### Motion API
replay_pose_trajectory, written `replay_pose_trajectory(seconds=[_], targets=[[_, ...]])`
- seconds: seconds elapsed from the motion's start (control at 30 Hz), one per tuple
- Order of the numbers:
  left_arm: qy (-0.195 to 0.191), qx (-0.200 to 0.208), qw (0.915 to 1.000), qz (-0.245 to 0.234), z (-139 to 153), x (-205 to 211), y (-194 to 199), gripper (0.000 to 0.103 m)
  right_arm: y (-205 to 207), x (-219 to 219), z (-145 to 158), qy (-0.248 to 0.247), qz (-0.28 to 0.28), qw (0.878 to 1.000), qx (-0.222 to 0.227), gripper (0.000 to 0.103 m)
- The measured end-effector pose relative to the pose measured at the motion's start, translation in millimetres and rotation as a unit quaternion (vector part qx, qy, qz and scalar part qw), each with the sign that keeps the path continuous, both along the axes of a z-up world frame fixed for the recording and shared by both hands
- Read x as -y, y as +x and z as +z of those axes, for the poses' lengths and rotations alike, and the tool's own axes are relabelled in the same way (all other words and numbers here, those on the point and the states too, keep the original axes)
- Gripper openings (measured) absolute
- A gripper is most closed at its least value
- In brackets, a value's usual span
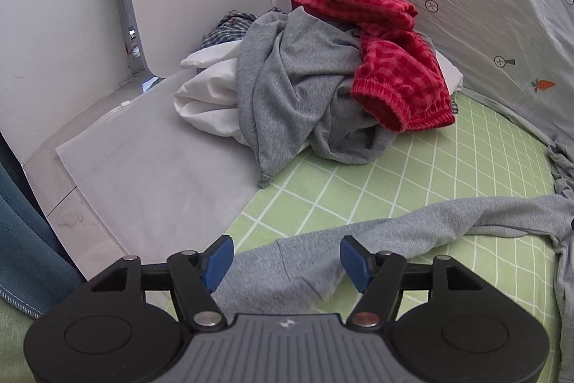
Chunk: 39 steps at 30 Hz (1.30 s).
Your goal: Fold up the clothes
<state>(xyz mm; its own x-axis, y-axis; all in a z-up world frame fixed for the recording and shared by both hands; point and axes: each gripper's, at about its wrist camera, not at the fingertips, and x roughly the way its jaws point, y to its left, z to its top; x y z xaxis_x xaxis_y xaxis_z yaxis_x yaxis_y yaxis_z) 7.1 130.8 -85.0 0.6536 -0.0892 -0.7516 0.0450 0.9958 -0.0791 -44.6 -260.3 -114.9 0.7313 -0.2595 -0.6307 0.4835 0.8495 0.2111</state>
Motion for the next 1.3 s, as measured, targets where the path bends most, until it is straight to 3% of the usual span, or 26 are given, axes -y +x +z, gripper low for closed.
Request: replay_pose_trajectory(seconds=[0.17,0.27,0.37,0.43,0.53,0.6,0.67,0.73,0.77,0.87,0.93,0.97,1.13,1.3], targets=[[-0.003,-0.022,0.9992,0.035,-10,-14,11,0.071,18,-20,-13,0.052,0.032,0.998,-0.005,0.091],[0.037,-0.047,0.9975,0.038,-31,-13,14,0.071,31,-16,-26,0.086,0.012,0.996,-0.015,0.080],[0.059,-0.071,0.9951,0.034,-49,-14,16,0.071,40,-3,-38,0.126,-0.022,0.992,-0.019,0.071],[0.065,-0.081,0.9939,0.038,-57,-17,16,0.071,44,1,-40,0.125,-0.032,0.991,-0.019,0.068],[0.059,-0.087,0.9935,0.043,-63,-21,18,0.071,50,5,-40,0.117,-0.043,0.992,-0.019,0.052],[0.059,-0.085,0.9938,0.041,-63,-21,19,0.072,53,8,-41,0.110,-0.053,0.992,-0.022,0.037],[0.062,-0.080,0.9942,0.036,-64,-20,20,0.072,54,12,-42,0.107,-0.058,0.992,-0.029,0.016],[0.064,-0.078,0.9944,0.031,-64,-18,21,0.070,52,16,-43,0.115,-0.056,0.991,-0.029,0.004],[0.064,-0.076,0.9947,0.028,-63,-17,22,0.068,48,17,-40,0.111,-0.053,0.992,-0.028,0.003],[0.068,-0.070,0.9950,0.021,-62,-12,24,0.047,34,14,-26,0.087,-0.045,0.995,-0.023,0.002],[0.091,-0.066,0.9935,0.020,-61,-7,26,0.024,25,12,-17,0.072,-0.039,0.996,-0.021,0.002],[0.104,-0.064,0.9924,0.020,-61,-5,27,0.021,20,12,-14,0.061,-0.037,0.997,-0.025,0.002],[0.123,-0.061,0.9903,0.021,-63,-2,33,0.016,1,14,-25,0.023,-0.031,0.997,-0.068,0.002],[0.133,-0.060,0.9892,0.019,-63,-1,35,0.016,-5,11,-35,-0.004,-0.015,0.996,-0.083,0.002]])
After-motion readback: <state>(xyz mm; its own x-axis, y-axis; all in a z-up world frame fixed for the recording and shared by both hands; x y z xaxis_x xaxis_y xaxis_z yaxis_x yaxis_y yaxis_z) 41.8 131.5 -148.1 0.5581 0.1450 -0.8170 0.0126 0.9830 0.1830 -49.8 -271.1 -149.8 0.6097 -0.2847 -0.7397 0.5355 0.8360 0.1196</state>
